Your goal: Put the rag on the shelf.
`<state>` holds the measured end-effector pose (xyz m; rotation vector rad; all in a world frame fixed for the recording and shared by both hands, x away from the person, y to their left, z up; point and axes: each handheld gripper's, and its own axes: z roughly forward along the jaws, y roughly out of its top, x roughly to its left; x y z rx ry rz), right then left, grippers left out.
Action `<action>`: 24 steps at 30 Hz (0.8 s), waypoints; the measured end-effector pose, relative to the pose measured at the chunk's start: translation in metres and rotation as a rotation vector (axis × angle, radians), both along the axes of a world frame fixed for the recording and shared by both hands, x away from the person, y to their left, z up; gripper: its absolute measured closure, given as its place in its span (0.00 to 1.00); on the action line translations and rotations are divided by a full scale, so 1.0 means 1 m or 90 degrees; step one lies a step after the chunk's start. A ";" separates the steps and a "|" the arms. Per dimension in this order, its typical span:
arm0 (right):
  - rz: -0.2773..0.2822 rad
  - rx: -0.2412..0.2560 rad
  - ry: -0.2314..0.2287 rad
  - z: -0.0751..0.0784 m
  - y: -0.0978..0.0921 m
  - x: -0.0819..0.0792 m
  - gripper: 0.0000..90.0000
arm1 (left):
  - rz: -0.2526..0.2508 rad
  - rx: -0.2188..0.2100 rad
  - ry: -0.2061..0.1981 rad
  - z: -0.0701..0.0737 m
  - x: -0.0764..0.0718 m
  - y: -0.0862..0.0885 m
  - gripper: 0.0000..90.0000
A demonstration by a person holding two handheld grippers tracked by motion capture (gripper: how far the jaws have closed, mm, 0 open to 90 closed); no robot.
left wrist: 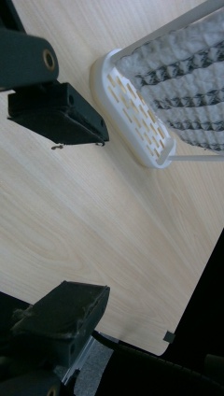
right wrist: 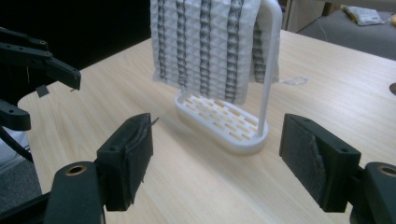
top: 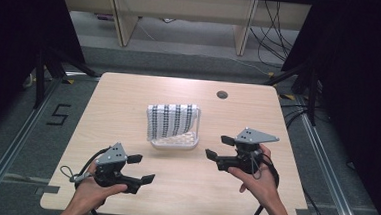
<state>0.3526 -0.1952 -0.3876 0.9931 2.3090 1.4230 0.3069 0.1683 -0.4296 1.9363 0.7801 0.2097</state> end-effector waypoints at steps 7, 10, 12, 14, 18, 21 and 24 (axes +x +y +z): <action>-0.002 -0.001 0.006 -0.010 -0.003 -0.005 0.30 | 0.007 0.006 0.004 -0.013 -0.003 0.002 0.23; 0.004 -0.006 0.005 -0.014 -0.005 -0.007 0.30 | 0.006 0.003 0.004 -0.017 -0.003 0.003 0.23; 0.011 0.003 0.007 -0.018 -0.004 -0.007 0.30 | 0.009 0.009 0.002 -0.019 -0.005 0.004 0.23; 0.013 -0.009 -0.003 -0.021 -0.005 -0.007 0.30 | 0.010 0.007 0.001 -0.021 -0.005 0.005 0.23; -0.001 -0.012 0.026 -0.025 -0.005 -0.011 0.30 | 0.006 0.012 0.006 -0.028 -0.007 0.006 0.22; 0.001 -0.006 0.028 -0.030 -0.004 -0.012 0.30 | 0.009 0.011 0.006 -0.032 -0.010 0.006 0.22; 0.003 -0.025 0.024 -0.033 -0.007 -0.013 0.30 | 0.010 0.027 0.011 -0.034 -0.012 0.006 0.22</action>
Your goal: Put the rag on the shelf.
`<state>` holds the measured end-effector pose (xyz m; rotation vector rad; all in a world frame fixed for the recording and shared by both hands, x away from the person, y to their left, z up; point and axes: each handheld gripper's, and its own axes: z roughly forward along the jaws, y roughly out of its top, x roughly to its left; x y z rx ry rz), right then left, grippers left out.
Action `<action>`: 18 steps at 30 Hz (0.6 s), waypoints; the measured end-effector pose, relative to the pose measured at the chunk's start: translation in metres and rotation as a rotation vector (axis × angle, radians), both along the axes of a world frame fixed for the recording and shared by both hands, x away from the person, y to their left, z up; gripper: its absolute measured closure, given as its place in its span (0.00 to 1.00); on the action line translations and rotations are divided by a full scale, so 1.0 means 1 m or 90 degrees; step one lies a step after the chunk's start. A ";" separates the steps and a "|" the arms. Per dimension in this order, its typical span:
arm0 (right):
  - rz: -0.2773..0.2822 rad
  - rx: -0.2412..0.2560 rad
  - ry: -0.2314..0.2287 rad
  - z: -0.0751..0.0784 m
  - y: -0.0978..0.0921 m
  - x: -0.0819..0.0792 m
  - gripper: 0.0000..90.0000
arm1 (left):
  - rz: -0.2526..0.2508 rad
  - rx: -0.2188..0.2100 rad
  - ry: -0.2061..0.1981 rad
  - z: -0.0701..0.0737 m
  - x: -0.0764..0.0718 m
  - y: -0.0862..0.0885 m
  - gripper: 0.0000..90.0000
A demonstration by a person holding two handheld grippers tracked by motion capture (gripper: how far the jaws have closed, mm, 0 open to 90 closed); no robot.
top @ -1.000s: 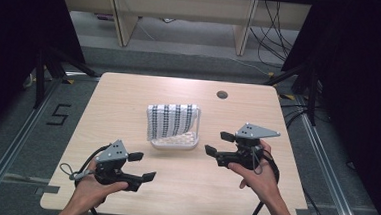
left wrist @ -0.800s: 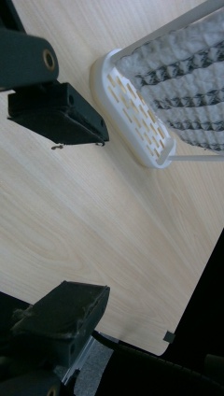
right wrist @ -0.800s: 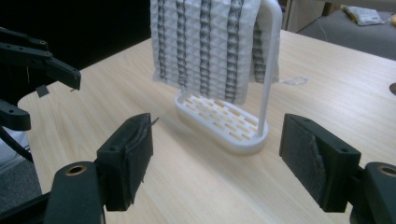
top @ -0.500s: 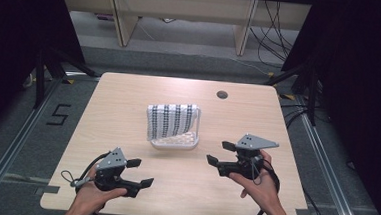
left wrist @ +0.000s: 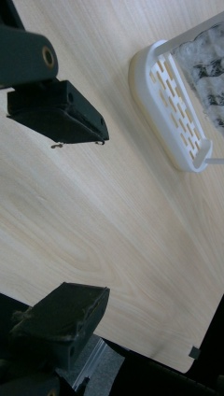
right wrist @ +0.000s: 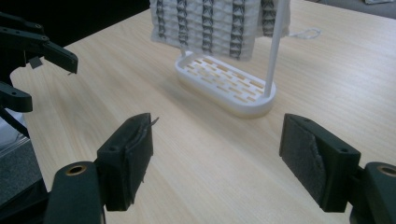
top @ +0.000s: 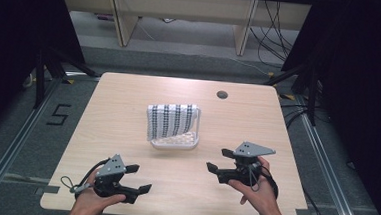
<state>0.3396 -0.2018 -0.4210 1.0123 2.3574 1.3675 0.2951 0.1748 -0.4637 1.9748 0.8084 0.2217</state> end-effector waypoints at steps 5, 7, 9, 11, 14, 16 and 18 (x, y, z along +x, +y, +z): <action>0.000 0.000 0.008 -0.009 -0.003 -0.004 0.30 | -0.004 0.003 0.002 -0.004 -0.004 -0.002 0.22; 0.001 0.003 0.014 -0.014 -0.004 -0.006 0.30 | -0.006 0.000 -0.004 -0.007 -0.005 -0.003 0.22; -0.006 0.000 0.016 -0.019 -0.006 -0.009 0.30 | -0.003 0.011 -0.006 -0.009 -0.007 -0.003 0.22; -0.003 0.003 0.024 -0.024 -0.007 -0.011 0.30 | -0.009 0.011 -0.005 -0.011 -0.008 -0.003 0.22; -0.004 0.002 0.032 -0.030 -0.009 -0.016 0.30 | -0.004 0.008 -0.006 -0.016 -0.011 -0.004 0.22; -0.001 0.003 0.035 -0.034 -0.011 -0.019 0.30 | -0.005 0.012 -0.004 -0.018 -0.012 -0.004 0.22; -0.008 0.010 0.046 -0.037 -0.011 -0.023 0.29 | -0.002 0.027 -0.013 -0.020 -0.016 -0.004 0.22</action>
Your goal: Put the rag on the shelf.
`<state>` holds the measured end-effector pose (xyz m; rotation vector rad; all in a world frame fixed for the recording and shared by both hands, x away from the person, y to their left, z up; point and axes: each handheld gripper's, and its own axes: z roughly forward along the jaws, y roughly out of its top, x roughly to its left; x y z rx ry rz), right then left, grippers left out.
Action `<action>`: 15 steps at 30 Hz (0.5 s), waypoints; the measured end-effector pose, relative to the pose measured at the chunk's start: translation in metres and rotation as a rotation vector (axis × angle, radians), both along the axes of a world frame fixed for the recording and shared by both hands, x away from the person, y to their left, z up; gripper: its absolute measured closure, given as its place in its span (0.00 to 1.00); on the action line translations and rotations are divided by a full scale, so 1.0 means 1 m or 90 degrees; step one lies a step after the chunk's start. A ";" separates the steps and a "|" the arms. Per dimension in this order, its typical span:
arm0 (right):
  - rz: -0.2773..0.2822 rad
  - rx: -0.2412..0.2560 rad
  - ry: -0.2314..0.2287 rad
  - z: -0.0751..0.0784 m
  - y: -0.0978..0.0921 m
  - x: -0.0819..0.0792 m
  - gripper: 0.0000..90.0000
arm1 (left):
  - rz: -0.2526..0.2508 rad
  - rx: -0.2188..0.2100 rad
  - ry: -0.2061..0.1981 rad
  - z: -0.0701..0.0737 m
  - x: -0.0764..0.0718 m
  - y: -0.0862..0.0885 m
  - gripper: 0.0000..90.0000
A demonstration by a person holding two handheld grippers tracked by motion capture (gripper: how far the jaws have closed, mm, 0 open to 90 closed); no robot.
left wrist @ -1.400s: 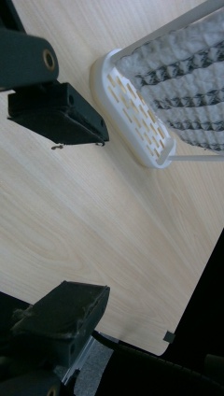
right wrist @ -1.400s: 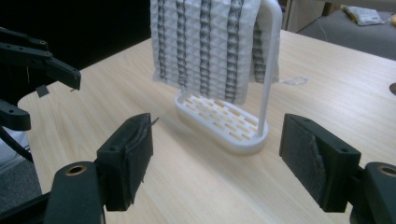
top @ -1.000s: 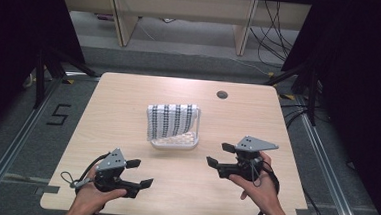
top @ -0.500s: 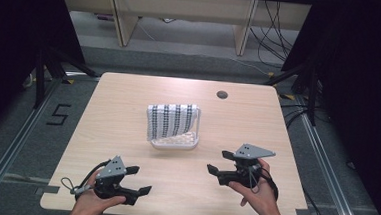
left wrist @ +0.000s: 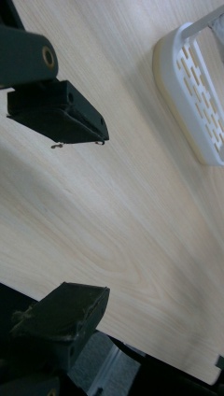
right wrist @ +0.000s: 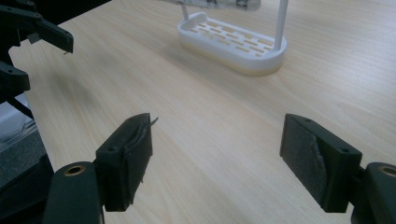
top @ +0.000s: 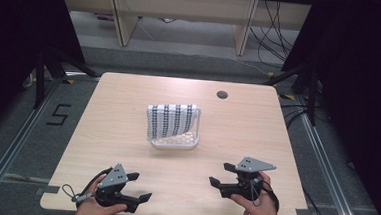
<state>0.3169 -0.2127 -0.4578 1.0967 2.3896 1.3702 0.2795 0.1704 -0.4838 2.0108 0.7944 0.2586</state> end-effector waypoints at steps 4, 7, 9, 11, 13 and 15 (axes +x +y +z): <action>0.004 -0.021 -0.023 -0.005 -0.003 -0.004 0.27 | 0.000 0.012 0.003 -0.005 -0.005 0.001 0.22; 0.004 -0.022 -0.007 -0.010 -0.003 -0.010 0.25 | -0.002 0.026 0.001 -0.007 -0.008 0.001 0.22; 0.016 -0.028 -0.013 -0.015 -0.002 -0.012 0.23 | -0.006 0.019 0.000 -0.008 -0.009 0.000 0.22; 0.016 -0.048 -0.009 -0.019 -0.001 -0.017 0.22 | -0.003 0.021 -0.006 -0.009 -0.009 0.000 0.23; 0.016 -0.050 0.007 -0.021 0.001 -0.021 0.22 | -0.004 0.022 -0.003 -0.010 -0.008 0.001 0.23; 0.028 -0.058 -0.003 -0.023 0.001 -0.022 0.21 | 0.005 0.010 -0.004 -0.012 -0.008 0.000 0.23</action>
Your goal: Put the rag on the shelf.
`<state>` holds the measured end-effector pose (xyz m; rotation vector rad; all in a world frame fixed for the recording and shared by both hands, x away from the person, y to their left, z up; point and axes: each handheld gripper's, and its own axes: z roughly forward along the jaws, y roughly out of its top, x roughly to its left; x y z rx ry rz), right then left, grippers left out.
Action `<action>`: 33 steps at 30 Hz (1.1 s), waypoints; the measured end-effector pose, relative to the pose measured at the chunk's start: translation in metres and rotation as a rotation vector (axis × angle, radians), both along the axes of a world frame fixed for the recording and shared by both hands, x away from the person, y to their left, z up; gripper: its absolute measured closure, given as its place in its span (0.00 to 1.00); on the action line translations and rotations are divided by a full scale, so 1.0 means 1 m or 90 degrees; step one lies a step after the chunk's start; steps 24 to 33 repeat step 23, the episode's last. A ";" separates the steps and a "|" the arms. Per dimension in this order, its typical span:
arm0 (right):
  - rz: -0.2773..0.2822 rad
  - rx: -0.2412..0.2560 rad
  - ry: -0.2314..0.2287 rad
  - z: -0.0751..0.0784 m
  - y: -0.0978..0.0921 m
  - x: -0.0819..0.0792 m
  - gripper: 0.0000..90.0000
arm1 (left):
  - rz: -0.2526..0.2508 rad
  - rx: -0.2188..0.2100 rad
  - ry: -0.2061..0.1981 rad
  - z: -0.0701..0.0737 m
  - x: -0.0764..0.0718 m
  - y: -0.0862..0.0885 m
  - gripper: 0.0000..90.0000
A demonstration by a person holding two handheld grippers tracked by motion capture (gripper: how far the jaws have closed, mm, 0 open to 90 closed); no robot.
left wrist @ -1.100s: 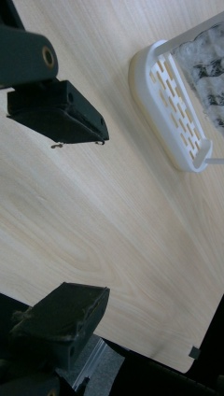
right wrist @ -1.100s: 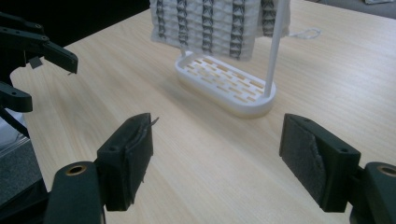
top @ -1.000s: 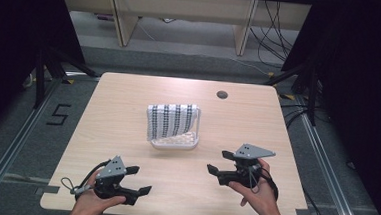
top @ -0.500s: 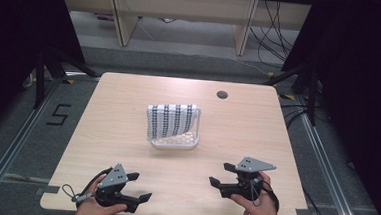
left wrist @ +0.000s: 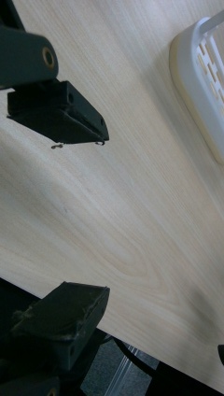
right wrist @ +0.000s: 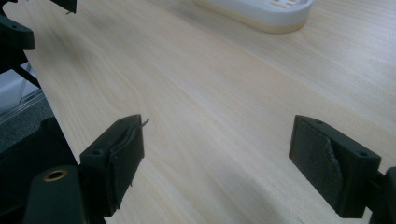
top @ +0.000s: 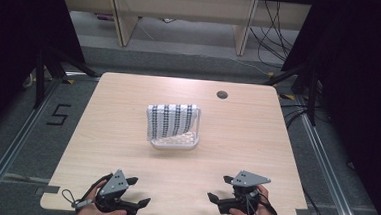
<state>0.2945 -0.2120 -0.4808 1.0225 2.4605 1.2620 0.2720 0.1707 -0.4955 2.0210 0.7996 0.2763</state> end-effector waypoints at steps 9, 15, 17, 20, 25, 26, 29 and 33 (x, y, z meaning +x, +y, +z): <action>0.004 -0.019 0.003 -0.005 0.002 -0.004 0.21 | 0.000 -0.002 0.007 -0.002 0.001 0.000 0.23; 0.004 -0.020 0.001 -0.005 0.002 -0.004 0.21 | 0.000 -0.003 0.007 -0.002 0.000 -0.001 0.23; 0.005 -0.019 0.001 -0.005 0.001 -0.004 0.21 | 0.000 -0.002 0.006 -0.002 0.000 -0.001 0.23; 0.002 -0.021 0.006 -0.005 0.000 -0.003 0.21 | 0.001 0.002 0.004 -0.003 0.001 0.000 0.23; 0.000 -0.020 -0.001 -0.005 0.000 -0.003 0.21 | 0.000 0.007 0.002 -0.002 0.001 0.001 0.23; 0.000 -0.020 -0.001 -0.005 0.000 -0.003 0.21 | 0.000 0.007 0.002 -0.002 0.001 0.001 0.23; 0.000 -0.020 -0.001 -0.005 0.000 -0.003 0.21 | 0.000 0.007 0.002 -0.002 0.001 0.001 0.23; 0.000 -0.020 -0.001 -0.005 0.000 -0.003 0.21 | 0.000 0.007 0.002 -0.002 0.001 0.001 0.23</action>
